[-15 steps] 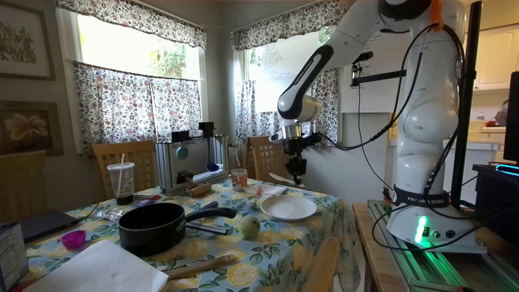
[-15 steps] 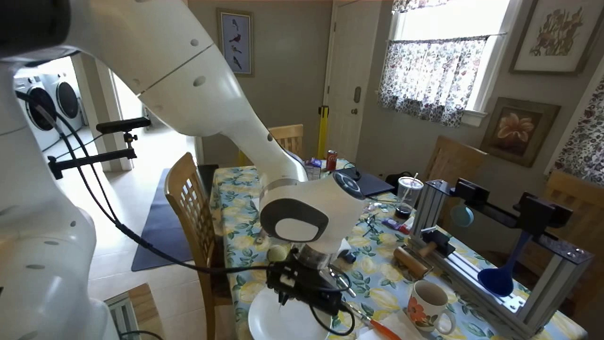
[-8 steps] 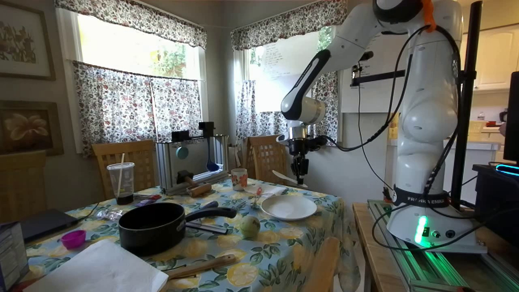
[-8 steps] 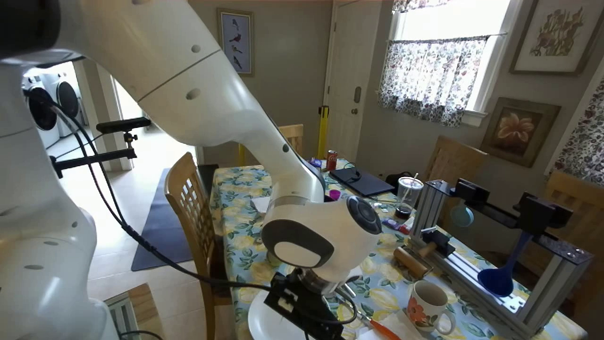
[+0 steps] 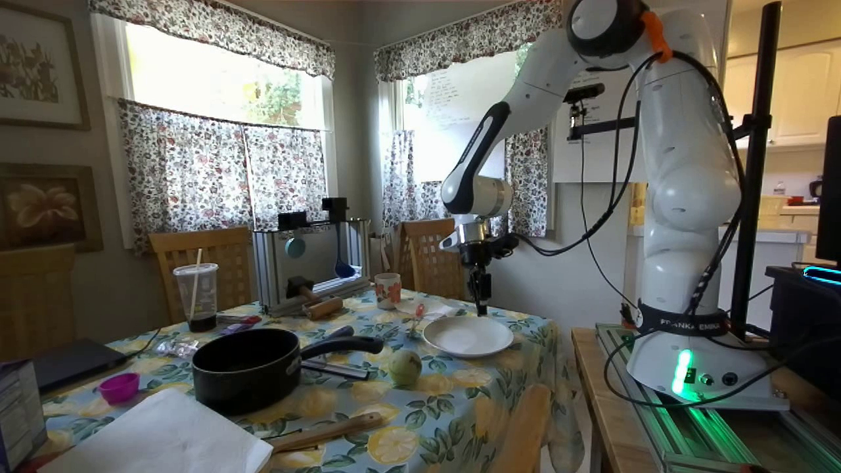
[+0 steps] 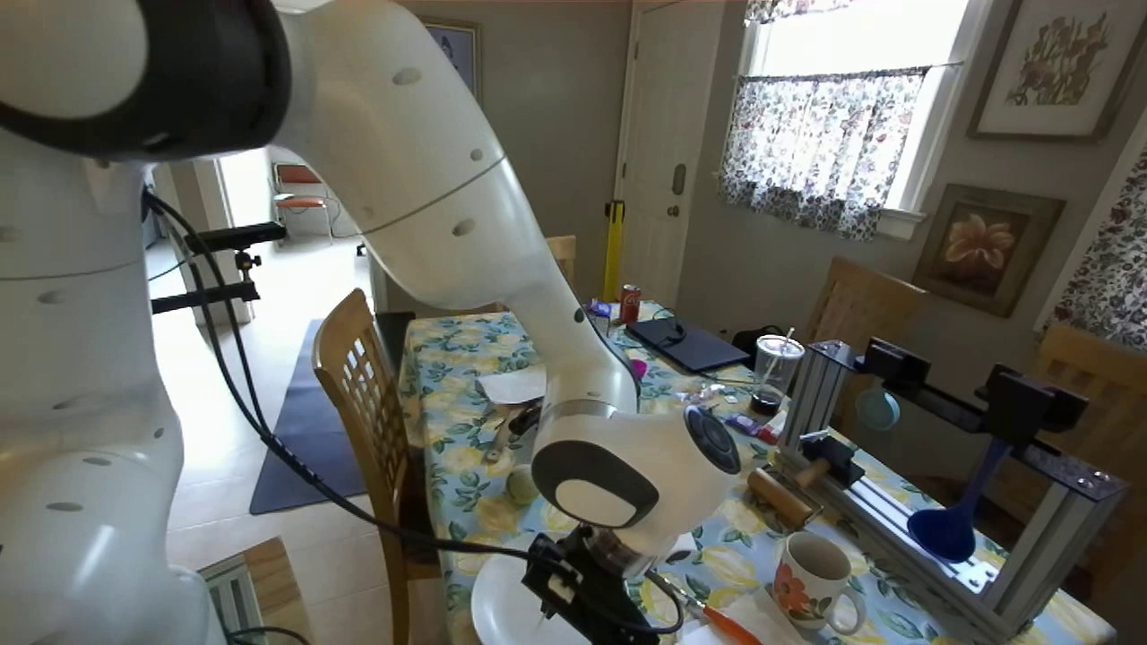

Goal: Use the knife to poke at the ball

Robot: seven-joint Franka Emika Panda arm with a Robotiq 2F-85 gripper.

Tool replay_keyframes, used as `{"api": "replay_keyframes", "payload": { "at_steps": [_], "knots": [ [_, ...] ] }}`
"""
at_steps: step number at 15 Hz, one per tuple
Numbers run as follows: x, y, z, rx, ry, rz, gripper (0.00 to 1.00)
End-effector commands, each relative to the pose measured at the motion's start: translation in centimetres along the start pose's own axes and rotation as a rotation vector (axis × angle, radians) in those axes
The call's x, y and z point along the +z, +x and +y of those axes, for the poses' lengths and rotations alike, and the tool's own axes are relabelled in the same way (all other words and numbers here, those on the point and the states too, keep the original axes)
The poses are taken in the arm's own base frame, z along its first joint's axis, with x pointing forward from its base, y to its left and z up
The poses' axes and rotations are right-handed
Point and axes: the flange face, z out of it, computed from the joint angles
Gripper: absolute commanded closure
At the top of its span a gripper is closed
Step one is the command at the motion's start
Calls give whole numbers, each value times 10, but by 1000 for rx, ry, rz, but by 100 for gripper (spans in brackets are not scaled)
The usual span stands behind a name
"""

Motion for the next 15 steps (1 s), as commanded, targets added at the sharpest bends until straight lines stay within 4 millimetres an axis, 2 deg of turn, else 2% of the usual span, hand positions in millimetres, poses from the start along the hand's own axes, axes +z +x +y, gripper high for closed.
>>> {"api": "replay_keyframes", "payload": {
  "at_steps": [1, 9, 10, 11, 13, 15],
  "knots": [
    [14, 22, 14, 49, 27, -36, 98],
    [33, 48, 23, 111, 4, -97, 98],
    [33, 50, 23, 112, 2, -100, 87],
    [33, 52, 22, 116, -2, -108, 65],
    [31, 54, 20, 120, -20, -125, 61],
    [28, 55, 16, 122, -48, -150, 49]
  ]
}}
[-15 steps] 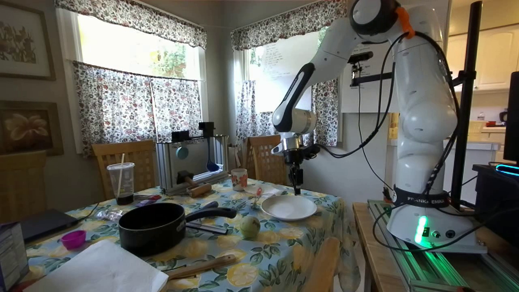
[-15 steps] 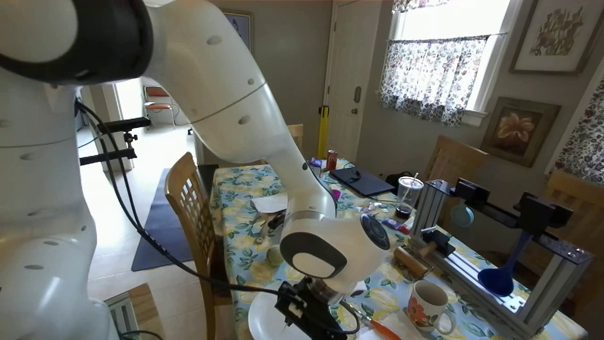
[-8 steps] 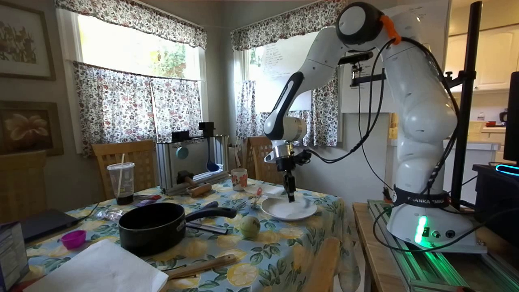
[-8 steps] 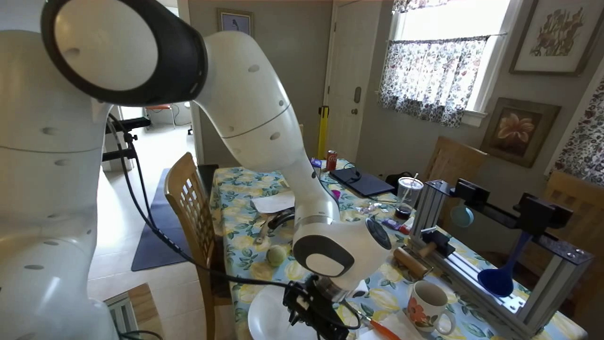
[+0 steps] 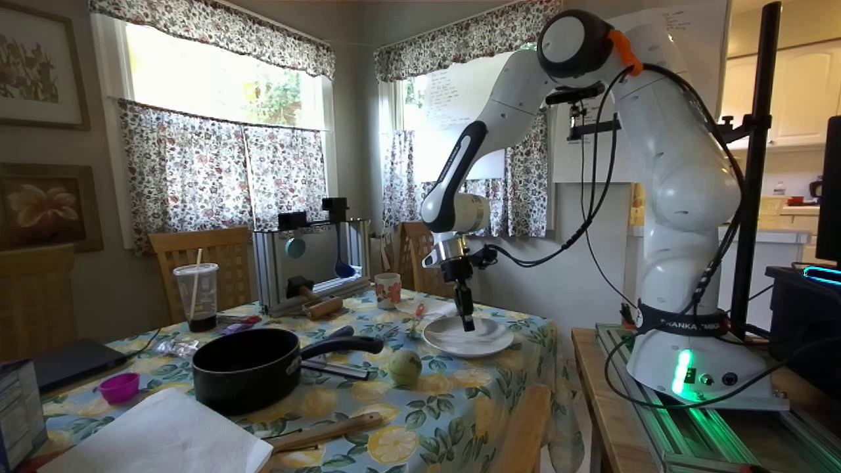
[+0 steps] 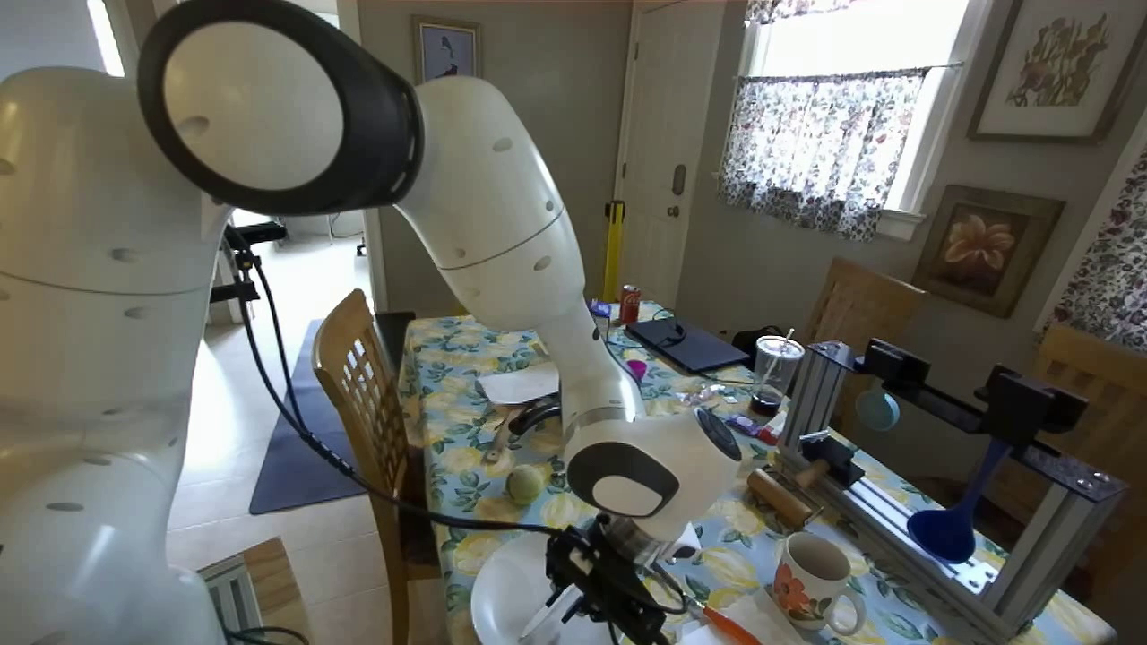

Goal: Use the knife to poke at the ball

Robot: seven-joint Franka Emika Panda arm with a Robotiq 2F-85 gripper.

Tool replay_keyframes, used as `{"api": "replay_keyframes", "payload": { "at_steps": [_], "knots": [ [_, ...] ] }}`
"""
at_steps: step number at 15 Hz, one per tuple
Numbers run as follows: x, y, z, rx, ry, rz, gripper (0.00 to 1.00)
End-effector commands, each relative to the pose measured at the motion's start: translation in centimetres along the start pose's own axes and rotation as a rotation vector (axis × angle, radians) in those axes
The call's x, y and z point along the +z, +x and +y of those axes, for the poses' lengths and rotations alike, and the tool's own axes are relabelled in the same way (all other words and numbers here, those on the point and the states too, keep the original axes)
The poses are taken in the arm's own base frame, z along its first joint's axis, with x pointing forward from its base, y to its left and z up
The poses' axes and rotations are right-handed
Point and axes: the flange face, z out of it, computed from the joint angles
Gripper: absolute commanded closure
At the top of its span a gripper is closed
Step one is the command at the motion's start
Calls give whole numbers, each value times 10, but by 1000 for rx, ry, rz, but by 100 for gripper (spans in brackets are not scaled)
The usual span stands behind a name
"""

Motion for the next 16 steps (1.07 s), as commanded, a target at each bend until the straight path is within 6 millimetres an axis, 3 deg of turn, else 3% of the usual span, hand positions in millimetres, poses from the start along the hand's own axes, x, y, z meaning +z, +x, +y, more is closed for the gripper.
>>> {"api": "replay_keyframes", "payload": {
  "at_steps": [1, 4, 7, 11, 16],
  "knots": [
    [-7, 4, -5, 16, -52, -53, 42],
    [-17, 7, -22, 27, -129, -85, 22],
    [-35, 21, -59, 16, -224, -59, 0],
    [-66, 41, -119, 80, -348, 106, 0],
    [-104, 36, -182, 172, -532, 268, 0]
  ]
}}
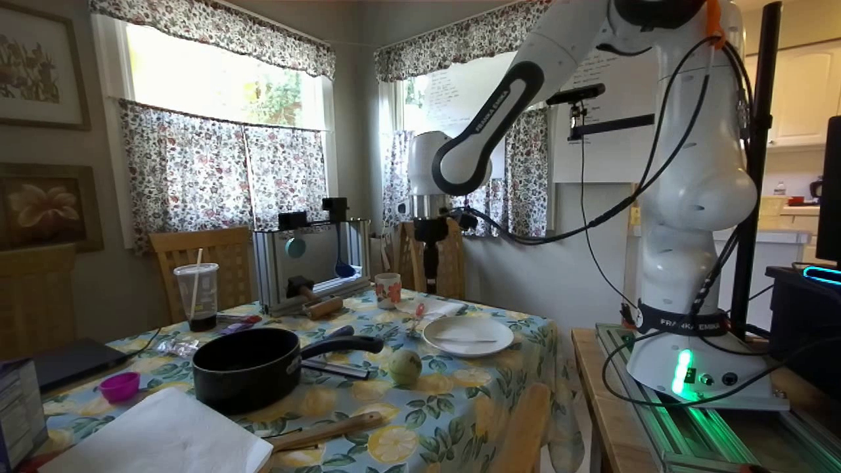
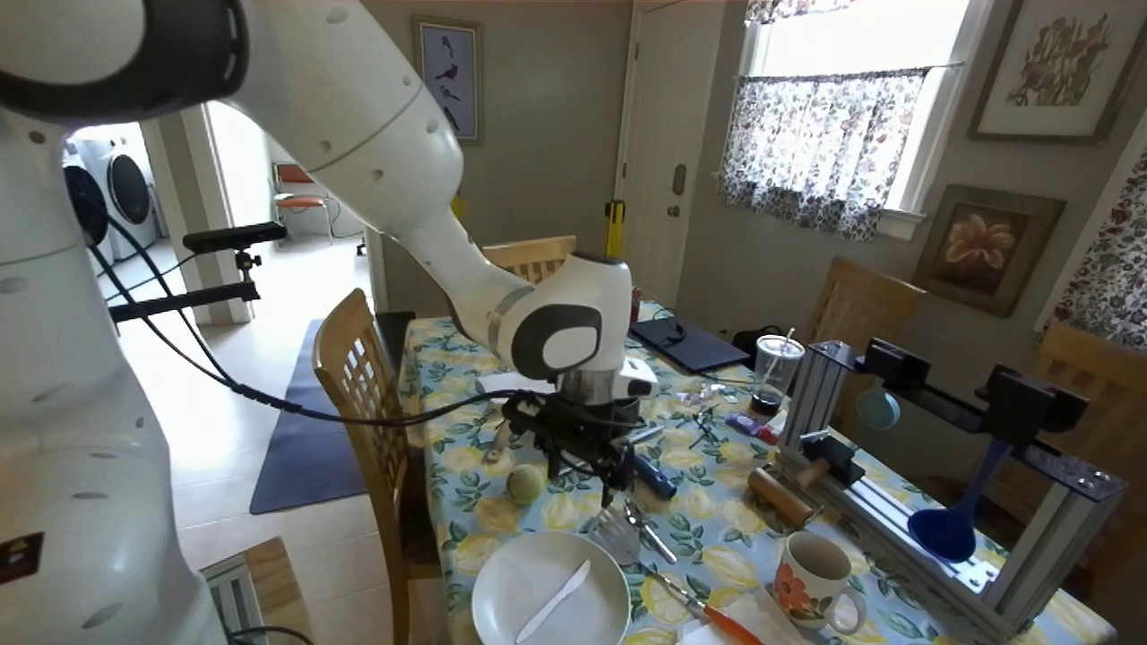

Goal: Use the knife to poke at the ball

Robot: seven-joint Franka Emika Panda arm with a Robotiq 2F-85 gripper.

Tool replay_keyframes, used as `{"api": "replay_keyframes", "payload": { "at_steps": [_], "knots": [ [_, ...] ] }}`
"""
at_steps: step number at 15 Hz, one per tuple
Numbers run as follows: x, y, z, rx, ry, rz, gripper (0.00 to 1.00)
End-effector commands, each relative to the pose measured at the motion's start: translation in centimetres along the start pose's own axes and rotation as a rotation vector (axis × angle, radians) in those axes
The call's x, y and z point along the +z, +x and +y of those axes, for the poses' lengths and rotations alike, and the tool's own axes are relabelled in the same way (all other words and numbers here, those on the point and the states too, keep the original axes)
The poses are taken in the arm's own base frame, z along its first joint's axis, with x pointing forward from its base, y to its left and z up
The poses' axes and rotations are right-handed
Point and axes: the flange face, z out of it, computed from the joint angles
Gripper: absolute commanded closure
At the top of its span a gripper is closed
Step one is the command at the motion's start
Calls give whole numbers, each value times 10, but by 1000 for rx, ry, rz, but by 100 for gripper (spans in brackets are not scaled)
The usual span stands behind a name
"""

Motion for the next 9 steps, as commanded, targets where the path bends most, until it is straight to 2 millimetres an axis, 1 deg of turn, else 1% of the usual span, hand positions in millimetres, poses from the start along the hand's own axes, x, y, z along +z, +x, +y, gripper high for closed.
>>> {"api": "replay_keyframes", "payload": {
  "at_steps": [1, 3, 4, 5, 7, 9],
  "knots": [
    [-43, -21, -22, 112, -117, 105, 0],
    [-60, -26, -27, 205, -165, 133, 0],
    [-65, -28, -33, 201, -107, 127, 0],
    [-55, -13, -24, 165, -122, 113, 0],
    [-64, -18, -29, 175, -122, 129, 0],
    [-65, -21, -29, 179, -122, 131, 0]
  ]
}}
